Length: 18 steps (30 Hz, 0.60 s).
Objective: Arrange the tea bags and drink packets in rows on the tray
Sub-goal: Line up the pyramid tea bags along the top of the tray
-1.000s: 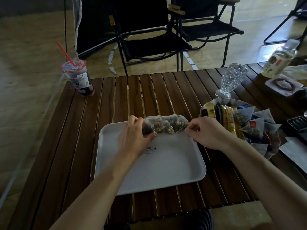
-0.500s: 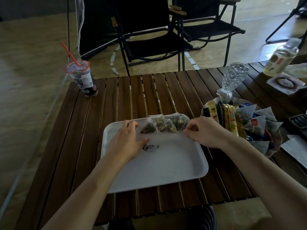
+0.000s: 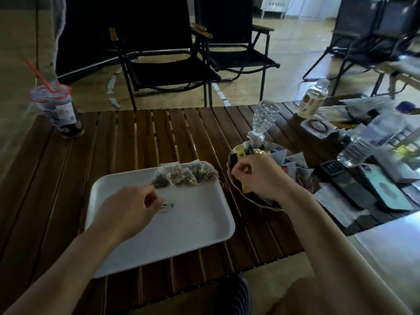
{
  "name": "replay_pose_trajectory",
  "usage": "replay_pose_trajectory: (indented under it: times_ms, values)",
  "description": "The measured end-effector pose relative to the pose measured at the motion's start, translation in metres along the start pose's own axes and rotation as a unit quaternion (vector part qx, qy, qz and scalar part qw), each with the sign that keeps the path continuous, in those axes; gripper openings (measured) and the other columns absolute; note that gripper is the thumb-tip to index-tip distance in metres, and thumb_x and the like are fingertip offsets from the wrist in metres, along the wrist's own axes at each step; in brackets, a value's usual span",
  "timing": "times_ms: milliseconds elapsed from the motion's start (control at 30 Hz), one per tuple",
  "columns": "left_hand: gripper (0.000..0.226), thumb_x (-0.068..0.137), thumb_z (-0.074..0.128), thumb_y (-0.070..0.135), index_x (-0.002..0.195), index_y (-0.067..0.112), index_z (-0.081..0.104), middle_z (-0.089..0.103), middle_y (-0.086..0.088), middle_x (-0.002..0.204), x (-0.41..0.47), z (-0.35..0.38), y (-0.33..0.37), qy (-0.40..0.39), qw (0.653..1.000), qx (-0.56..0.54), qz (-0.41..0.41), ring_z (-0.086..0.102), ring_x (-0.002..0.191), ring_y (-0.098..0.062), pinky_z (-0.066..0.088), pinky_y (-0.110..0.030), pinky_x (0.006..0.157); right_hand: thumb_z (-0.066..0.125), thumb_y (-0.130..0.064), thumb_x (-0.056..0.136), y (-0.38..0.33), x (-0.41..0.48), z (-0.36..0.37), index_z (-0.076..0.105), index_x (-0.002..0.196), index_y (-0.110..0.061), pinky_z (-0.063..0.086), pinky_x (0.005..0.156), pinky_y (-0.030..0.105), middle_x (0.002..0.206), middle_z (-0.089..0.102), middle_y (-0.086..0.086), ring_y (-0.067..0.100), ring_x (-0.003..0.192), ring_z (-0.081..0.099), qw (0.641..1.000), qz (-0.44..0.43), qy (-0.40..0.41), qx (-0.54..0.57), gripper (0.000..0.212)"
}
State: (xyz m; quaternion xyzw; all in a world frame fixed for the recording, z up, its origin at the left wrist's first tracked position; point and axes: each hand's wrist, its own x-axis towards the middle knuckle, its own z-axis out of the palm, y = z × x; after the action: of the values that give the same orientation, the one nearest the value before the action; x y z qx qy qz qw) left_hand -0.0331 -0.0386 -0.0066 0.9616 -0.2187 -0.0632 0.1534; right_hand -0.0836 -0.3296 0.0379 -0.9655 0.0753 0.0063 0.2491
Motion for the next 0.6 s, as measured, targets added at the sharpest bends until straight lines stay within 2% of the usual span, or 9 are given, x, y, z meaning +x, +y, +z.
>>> replay_pose_trajectory:
  times_ms: [67,133,200,267,367,467,533,600]
  values:
    - [0.017,0.094,0.051,0.051,0.092,0.036,0.059,0.059,0.015,0.081,0.001,0.001,0.003,-0.003,1.0,-0.002,0.004,0.054,0.072,0.0,0.035,-0.016,0.056,0.06,-0.025,0.094,0.019,-0.004,-0.017,0.068,0.08,-0.026,0.051,0.069,0.028,0.092,0.071,-0.006,0.009,0.08,0.063,0.994,0.076,0.079,-0.008,0.016]
    - [0.016,0.094,0.052,0.049,0.089,0.035,0.058,0.059,0.014,0.08,0.001,0.0,0.005,-0.001,1.0,-0.007,0.005,0.054,0.07,0.0,0.033,-0.015,0.054,0.061,-0.02,0.093,0.036,-0.007,-0.032,0.071,0.099,-0.022,0.047,0.076,0.029,0.107,0.067,0.0,0.017,0.096,0.061,0.976,0.164,0.146,-0.012,0.012]
    - [0.014,0.094,0.052,0.047,0.086,0.036,0.056,0.059,0.014,0.08,0.0,-0.001,0.007,-0.005,1.0,-0.006,0.007,0.054,0.068,0.0,0.032,-0.014,0.054,0.062,-0.021,0.091,0.049,-0.008,-0.038,0.063,0.122,-0.021,0.043,0.088,0.035,0.126,0.056,0.009,0.027,0.114,0.054,0.958,0.246,0.141,-0.036,0.031]
    - [0.014,0.094,0.054,0.046,0.084,0.035,0.055,0.06,0.013,0.08,0.0,-0.001,0.006,-0.007,1.0,-0.016,0.008,0.054,0.067,-0.001,0.034,-0.015,0.054,0.058,-0.02,0.091,0.057,-0.007,-0.036,0.058,0.129,-0.02,0.043,0.093,0.039,0.13,0.052,0.014,0.033,0.119,0.051,0.952,0.285,0.102,-0.053,0.038]
    - [0.014,0.094,0.055,0.044,0.084,0.035,0.054,0.058,0.012,0.078,0.0,-0.002,0.005,-0.006,1.0,-0.012,0.013,0.054,0.068,-0.002,0.035,-0.017,0.055,0.048,-0.018,0.095,0.06,-0.005,-0.031,0.068,0.11,-0.019,0.044,0.073,0.034,0.107,0.064,0.012,0.029,0.091,0.057,0.953,0.288,0.066,-0.068,0.025]
    - [0.013,0.094,0.055,0.043,0.086,0.033,0.058,0.057,0.014,0.076,0.0,-0.003,0.005,-0.001,1.0,-0.013,0.013,0.053,0.067,-0.001,0.032,-0.016,0.054,0.051,-0.022,0.096,0.054,-0.007,-0.035,0.072,0.091,-0.021,0.053,0.068,0.036,0.096,0.067,0.006,0.022,0.078,0.059,0.956,0.277,0.079,-0.052,0.022]
    - [0.014,0.094,0.055,0.044,0.087,0.032,0.06,0.059,0.014,0.077,0.001,-0.003,0.002,0.0,1.0,-0.019,0.008,0.054,0.066,-0.001,0.032,-0.015,0.054,0.058,-0.023,0.095,0.042,-0.009,-0.039,0.071,0.087,-0.026,0.054,0.069,0.034,0.093,0.068,0.001,0.02,0.081,0.061,0.967,0.218,0.128,-0.036,0.016]
    - [0.016,0.095,0.054,0.044,0.087,0.032,0.06,0.062,0.013,0.082,0.001,-0.003,-0.002,-0.002,1.0,-0.023,0.005,0.055,0.066,-0.001,0.032,-0.015,0.055,0.064,-0.023,0.092,0.021,-0.01,-0.037,0.073,0.09,-0.028,0.049,0.067,0.027,0.089,0.068,-0.006,0.012,0.08,0.062,0.98,0.125,0.154,-0.006,0.01]
